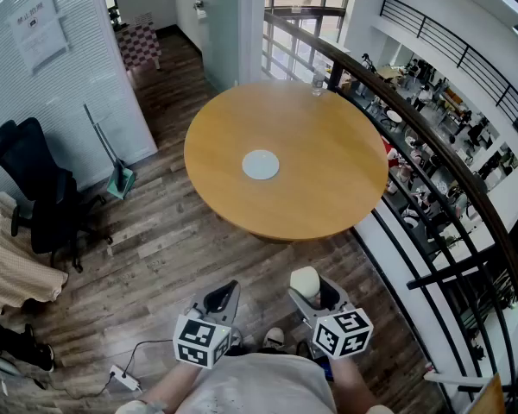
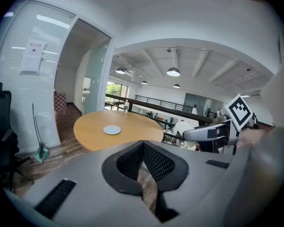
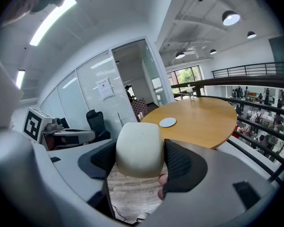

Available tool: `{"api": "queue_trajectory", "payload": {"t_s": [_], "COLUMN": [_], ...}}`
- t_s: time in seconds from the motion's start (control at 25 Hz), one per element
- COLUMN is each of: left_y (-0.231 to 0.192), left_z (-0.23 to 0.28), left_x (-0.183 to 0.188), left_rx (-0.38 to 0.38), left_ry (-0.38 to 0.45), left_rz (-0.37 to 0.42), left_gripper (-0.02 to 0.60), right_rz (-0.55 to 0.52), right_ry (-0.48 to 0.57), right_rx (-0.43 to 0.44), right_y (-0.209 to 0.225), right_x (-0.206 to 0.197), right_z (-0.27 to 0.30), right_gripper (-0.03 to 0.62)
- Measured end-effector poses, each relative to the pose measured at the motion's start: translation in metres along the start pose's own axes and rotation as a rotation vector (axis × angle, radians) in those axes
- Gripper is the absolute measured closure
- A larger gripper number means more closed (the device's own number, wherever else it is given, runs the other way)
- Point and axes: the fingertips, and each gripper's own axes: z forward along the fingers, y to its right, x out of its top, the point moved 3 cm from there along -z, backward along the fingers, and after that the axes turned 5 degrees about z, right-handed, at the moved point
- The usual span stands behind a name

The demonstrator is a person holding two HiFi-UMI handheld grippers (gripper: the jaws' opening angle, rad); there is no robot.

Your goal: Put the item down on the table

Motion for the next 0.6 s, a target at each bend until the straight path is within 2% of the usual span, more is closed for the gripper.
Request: {"api": "queue_trajectory", "payload": {"t_s": [0.6], "left_y": [-0.014], "left_z": [-0.013], "left_x": [0.000], "left_rx": [-0.006], "left_ry": [0.003], "left_rz": [0.007], "left_gripper": [0.558], "right_rz": [-0.019], "right_ry": [-0.006], "right_rx": [0.000], "right_y": [-0.021], "right_x": [-0.003], "right_z": [0.000], "right_gripper": [0.264]}}
